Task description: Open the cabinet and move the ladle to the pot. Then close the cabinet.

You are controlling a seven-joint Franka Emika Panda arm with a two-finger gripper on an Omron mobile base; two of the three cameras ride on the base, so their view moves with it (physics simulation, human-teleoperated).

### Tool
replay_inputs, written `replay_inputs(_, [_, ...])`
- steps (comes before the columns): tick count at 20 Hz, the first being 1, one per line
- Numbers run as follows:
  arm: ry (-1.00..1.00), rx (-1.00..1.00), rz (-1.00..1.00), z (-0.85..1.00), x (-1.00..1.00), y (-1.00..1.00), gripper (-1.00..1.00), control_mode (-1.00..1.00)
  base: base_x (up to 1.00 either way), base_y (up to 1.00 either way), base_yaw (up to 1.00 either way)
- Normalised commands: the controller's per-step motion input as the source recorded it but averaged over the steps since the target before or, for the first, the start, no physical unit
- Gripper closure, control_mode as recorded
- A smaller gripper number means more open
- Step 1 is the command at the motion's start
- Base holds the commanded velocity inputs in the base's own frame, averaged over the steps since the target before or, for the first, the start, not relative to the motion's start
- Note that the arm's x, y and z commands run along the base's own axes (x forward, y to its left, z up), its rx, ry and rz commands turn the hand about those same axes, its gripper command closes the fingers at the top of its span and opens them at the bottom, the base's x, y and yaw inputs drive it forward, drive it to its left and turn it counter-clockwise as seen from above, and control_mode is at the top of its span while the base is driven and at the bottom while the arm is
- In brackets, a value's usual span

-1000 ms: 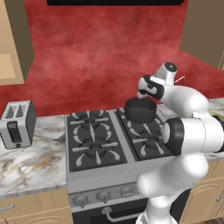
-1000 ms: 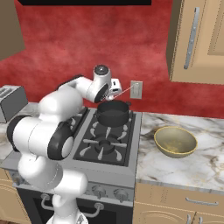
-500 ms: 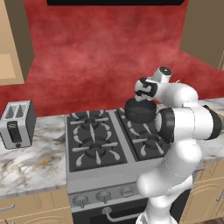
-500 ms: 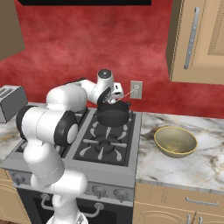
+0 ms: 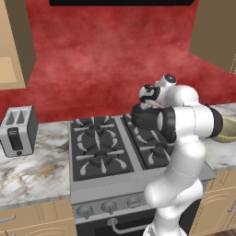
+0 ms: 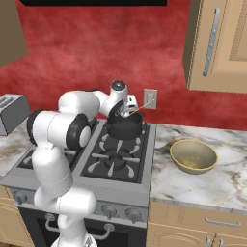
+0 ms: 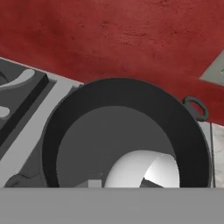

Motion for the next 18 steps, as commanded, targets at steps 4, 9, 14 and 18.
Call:
replay_inputs(4, [0.07,0.0,0.0,-0.32,0.33,0.0,1.0,-1.0,0.0,0.0,0.0])
replay_inputs(9, [0.06,0.0,0.0,-0.22,0.31,-0.01,1.0,-1.0,0.0,0.0,0.0])
replay_inputs(14, [0.08,0.0,0.0,-0.17,0.3,0.0,1.0,-1.0,0.0,0.0,0.0])
replay_inputs(18, [0.08,0.0,0.0,-0.27,0.32,-0.01,1.0,-1.0,0.0,0.0,0.0])
